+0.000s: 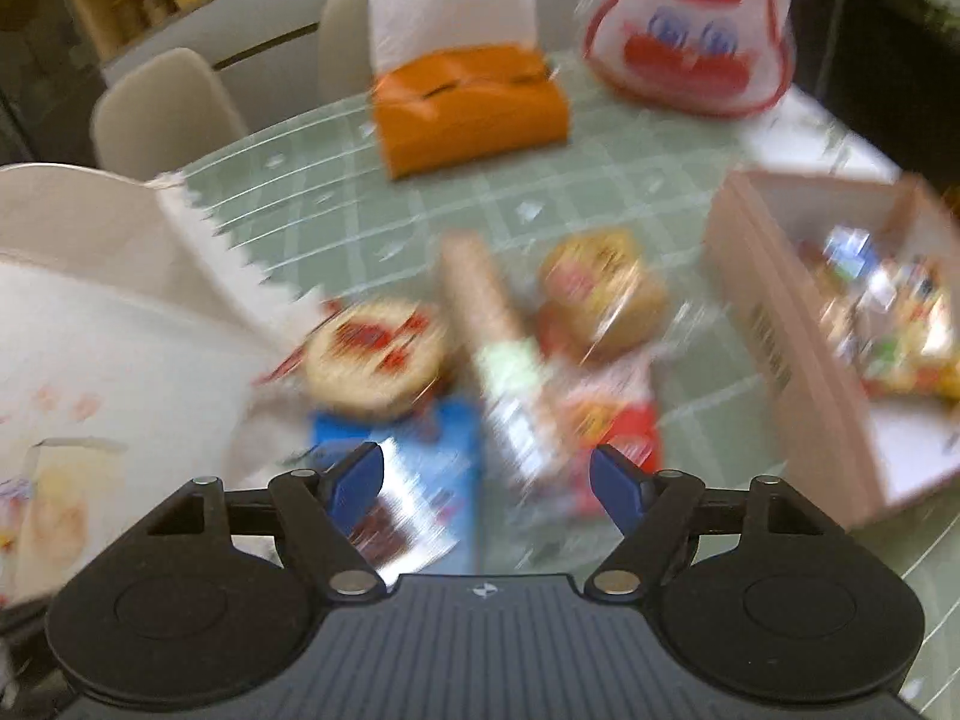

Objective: Organize snacks
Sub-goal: 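Reach the left tool to the chocolate packet while the right tool reaches the long bread stick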

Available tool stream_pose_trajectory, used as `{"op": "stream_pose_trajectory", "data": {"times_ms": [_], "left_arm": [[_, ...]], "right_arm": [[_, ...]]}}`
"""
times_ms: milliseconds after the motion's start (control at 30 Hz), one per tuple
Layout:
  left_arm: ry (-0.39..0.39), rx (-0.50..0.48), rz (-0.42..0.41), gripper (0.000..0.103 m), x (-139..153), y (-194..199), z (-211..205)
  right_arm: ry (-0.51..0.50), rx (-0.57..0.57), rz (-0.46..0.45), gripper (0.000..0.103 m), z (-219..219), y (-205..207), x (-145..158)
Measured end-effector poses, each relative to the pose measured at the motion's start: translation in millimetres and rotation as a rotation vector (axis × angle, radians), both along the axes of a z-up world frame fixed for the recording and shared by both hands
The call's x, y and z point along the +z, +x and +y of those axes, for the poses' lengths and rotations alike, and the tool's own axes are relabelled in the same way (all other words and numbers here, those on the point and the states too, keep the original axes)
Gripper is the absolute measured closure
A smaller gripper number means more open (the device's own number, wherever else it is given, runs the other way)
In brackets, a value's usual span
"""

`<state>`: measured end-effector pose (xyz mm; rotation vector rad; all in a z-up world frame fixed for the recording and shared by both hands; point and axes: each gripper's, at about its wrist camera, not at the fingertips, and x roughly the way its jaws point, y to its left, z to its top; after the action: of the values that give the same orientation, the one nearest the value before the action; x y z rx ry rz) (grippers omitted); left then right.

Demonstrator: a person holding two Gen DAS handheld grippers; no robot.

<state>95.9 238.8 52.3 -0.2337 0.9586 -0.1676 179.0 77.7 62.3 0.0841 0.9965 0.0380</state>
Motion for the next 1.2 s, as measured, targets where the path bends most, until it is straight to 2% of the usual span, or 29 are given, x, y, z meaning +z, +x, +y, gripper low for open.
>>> {"op": "stream_pose_trajectory", "data": {"times_ms": [100, 167, 267, 433, 600, 733, 900, 1000, 1067, 1100, 1167, 1200], "left_arm": [[-0.024, -0.004, 0.000, 0.063, -1.1, 0.3, -0.9], [-0.017, -0.010, -0.007, 0.063, -1.0, 2.5, -2.3], [-0.008, -0.004, -0.011, 0.063, -2.3, 8.5, -4.5], [0.021, -0.002, -0.028, 0.063, -3.2, 22.4, -12.1], [0.064, 0.012, -0.020, 0.063, -11.6, 37.1, -15.1], [0.066, 0.025, -0.011, 0.063, -20.2, 41.3, -15.2], [0.070, -0.041, -0.017, 0.063, -20.2, 34.7, -35.4], [0.042, -0.095, -0.009, 0.063, -20.8, 27.7, -45.7], [-0.004, -0.110, 0.008, 0.063, -22.1, 23.4, -45.4], [-0.034, -0.105, 0.020, 0.063, -22.6, 21.5, -43.0], [-0.089, -0.066, 0.034, 0.063, -22.0, 16.8, -34.5], [-0.108, -0.036, 0.031, 0.063, -20.4, 13.2, -28.3]], "right_arm": [[-0.077, 0.025, 0.039, 0.031, 2.0, 16.2, -9.0], [-0.095, 0.045, 0.072, 0.061, -0.3, 14.9, -14.0], [-0.081, 0.065, 0.092, 0.065, -9.9, 0.1, -16.7], [-0.067, 0.068, 0.116, 0.065, -29.0, -35.4, -18.4], [-0.003, 0.052, 0.143, 0.066, -45.7, -75.9, -21.4], [0.002, 0.031, 0.129, 0.065, -54.3, -102.1, -22.9], [0.003, 0.016, 0.113, 0.064, -64.1, -113.6, -24.0], [0.024, -0.003, 0.115, 0.060, -69.8, -114.7, -25.2], [0.030, -0.007, 0.116, 0.058, -69.5, -114.5, -26.1], [0.029, -0.008, 0.113, 0.057, -68.4, -114.5, -25.8], [0.036, -0.005, 0.107, 0.046, -66.2, -116.0, -24.6], [0.037, -0.005, 0.102, 0.043, -64.7, -116.3, -23.2]]}}
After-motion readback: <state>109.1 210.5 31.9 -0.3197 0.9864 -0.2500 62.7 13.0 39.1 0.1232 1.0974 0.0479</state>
